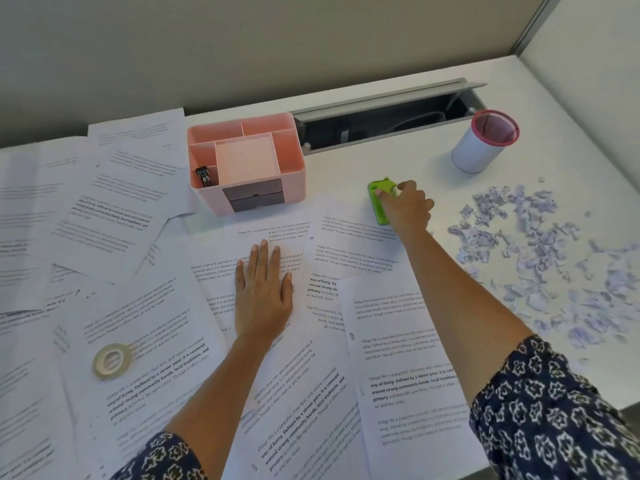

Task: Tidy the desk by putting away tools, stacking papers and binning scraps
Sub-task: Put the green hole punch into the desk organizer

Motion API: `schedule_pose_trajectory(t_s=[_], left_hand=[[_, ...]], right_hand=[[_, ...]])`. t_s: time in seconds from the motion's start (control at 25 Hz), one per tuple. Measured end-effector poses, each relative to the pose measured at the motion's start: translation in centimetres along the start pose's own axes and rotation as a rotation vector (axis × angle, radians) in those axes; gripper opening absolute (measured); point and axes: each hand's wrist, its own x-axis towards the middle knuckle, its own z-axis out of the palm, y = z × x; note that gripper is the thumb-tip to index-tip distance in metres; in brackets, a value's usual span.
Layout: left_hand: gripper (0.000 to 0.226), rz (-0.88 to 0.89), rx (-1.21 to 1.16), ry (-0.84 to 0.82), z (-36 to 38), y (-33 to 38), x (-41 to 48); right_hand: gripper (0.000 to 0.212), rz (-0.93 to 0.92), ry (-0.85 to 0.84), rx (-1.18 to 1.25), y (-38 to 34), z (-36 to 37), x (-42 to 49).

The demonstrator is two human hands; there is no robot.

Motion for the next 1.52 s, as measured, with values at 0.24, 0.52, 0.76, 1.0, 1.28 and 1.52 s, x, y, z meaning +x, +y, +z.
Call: schedule_pose_trajectory(t_s=[0.24,0.52,0.76,1.0,1.28,1.52], left_hand=[[0.059,-0.012,0.003,0.001,-0.2,0.2,0.0],[0.059,-0.024,0.016,0.008,-0.2,0.2,0.1],[0.060,-0.017,0.008,0.000,-0.1,0.1,-0.1],[0.059,-0.018,0.002,-0.007,-0.3,0.1,0.0],[0.059,-0.016,-0.004,0.000,-0.5,0.2,-0.1],[0.058,-0.017,-0.020,0.005,-0.5,0.1,0.0]], right_hand=[[0.043,-0.053,0.002,-0.031,-0.6,0.2,0.2],[0.047,-0.026,-0.052,0.037,-2.6,0.0,0.6],[0.067,0.038,-0.167,-0.181,-4.0,-0.5,1.3],[0.086,-0.016,-0.233,0.022,-4.2,-0.4,1.2],[0.076,-0.026,-0.207,0.317,-5.6,-1.0,0.2],[0.068,-0.131,-0.211,0.677,-11.5,-2.2,-1.7]])
